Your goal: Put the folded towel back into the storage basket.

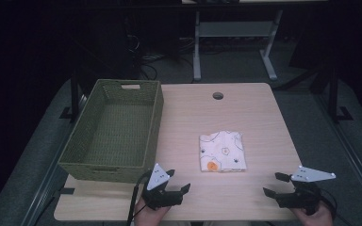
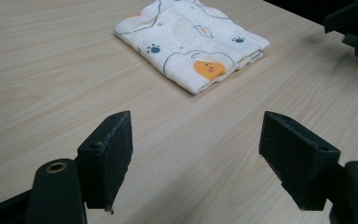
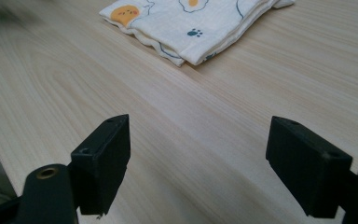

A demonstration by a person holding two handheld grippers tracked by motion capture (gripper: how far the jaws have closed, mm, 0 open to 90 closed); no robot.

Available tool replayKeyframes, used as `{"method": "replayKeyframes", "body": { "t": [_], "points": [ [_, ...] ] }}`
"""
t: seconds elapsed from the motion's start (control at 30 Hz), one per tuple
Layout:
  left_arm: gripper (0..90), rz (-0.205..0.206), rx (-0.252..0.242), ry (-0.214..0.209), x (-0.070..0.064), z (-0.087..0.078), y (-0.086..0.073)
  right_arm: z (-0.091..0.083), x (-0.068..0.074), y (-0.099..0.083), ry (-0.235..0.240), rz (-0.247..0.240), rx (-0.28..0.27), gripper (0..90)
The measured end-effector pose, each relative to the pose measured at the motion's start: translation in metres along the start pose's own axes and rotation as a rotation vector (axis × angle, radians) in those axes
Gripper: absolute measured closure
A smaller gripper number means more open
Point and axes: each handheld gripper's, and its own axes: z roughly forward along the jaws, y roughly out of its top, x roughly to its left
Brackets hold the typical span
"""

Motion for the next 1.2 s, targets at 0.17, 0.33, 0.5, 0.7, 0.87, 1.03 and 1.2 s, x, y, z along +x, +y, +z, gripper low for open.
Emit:
{"method": "replayKeyframes", "body": {
  "t": [0.17, 0.33, 0.5, 0.7, 0.87, 1.03, 1.2],
  "points": [
    [25.6, -0.010, 0.018, -0.007, -0.001, 0.003, -0.002, 0.000, -0.001, 0.001, 0.000, 0.010, -0.005, 21.7],
    [25.4, -0.016, 0.012, -0.006, -0.001, 0.003, -0.003, 0.003, -0.001, 0.002, 0.003, 0.009, -0.001, 21.6],
    [25.2, -0.020, 0.008, -0.007, -0.001, 0.002, -0.002, 0.006, 0.001, 0.007, 0.010, -0.002, -0.007, 21.3],
    [25.3, -0.036, 0.013, -0.005, -0.002, 0.005, 0.001, 0.013, 0.004, 0.015, 0.018, -0.014, 0.001, 20.8],
    [21.9, -0.061, 0.022, -0.013, -0.001, 0.009, 0.008, 0.017, 0.003, 0.022, 0.032, -0.007, -0.005, 20.7],
    [18.1, -0.041, 0.053, -0.015, -0.003, 0.014, 0.013, 0.018, -0.001, 0.028, 0.037, 0.013, -0.002, 20.6],
    [13.6, -0.007, 0.087, -0.005, -0.003, 0.019, 0.017, 0.018, -0.001, 0.033, 0.033, 0.011, 0.001, 20.6]
  ]
}}
